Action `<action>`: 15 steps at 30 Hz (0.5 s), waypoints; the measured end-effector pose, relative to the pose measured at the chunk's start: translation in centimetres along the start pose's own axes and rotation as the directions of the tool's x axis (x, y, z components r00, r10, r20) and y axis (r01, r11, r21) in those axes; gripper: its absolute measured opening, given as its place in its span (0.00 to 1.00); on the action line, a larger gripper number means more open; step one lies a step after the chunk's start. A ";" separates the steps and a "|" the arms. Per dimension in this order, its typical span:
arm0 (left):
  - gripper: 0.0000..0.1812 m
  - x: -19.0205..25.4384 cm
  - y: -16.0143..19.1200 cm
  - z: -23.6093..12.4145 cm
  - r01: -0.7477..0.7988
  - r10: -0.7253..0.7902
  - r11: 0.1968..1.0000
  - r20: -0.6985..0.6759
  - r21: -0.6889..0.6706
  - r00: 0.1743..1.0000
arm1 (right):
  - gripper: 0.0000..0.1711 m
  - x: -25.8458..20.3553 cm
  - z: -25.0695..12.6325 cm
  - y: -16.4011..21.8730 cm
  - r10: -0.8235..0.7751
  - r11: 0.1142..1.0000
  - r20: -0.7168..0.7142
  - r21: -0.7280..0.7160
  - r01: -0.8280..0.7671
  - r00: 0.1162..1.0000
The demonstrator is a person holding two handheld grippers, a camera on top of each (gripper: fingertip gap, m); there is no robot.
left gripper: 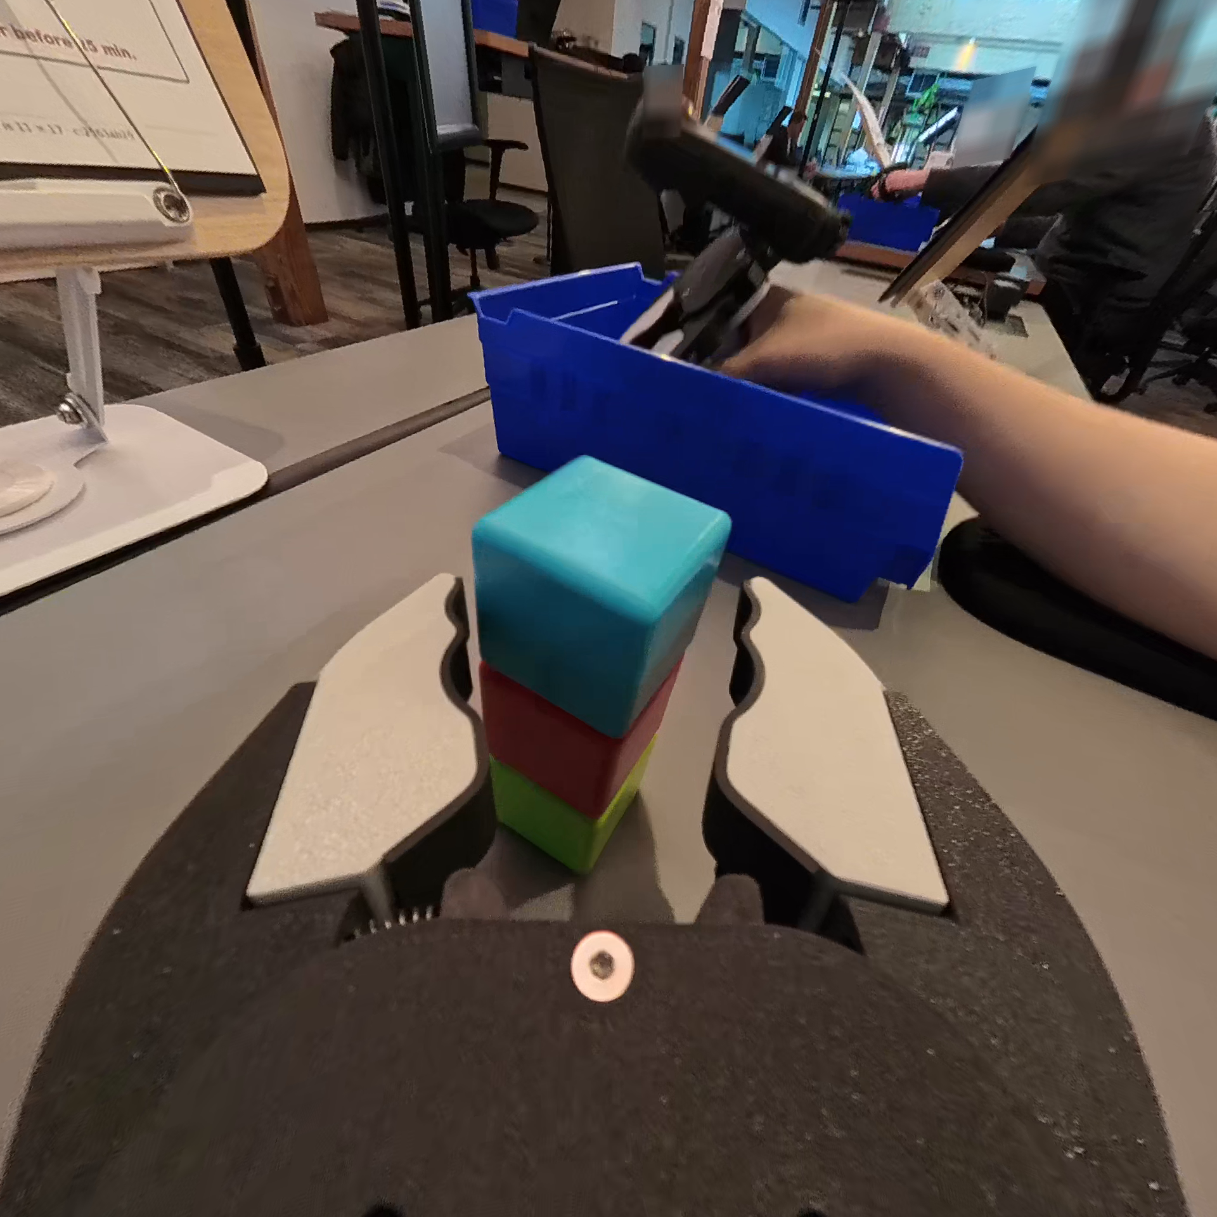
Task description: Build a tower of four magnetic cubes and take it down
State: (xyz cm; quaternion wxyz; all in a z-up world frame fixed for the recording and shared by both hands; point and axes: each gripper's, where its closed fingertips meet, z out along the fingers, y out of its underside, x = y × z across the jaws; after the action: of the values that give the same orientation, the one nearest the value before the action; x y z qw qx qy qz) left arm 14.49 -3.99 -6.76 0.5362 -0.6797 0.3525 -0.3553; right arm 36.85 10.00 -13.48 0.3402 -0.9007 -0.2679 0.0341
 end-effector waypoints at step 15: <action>0.36 -0.7 3.5 0.3 0.004 0.007 0.981 0.059 -0.191 0.998 | 0.41 -17.0 -16.0 -12.1 -0.408 0.803 0.347 0.576 0.151 0.845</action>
State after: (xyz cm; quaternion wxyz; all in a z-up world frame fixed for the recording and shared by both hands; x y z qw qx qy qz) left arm 14.05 -3.84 -10.28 0.4789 -0.7382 0.3694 -0.2988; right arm 20.68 -0.50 4.39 0.5028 -0.6870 -0.4534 0.2640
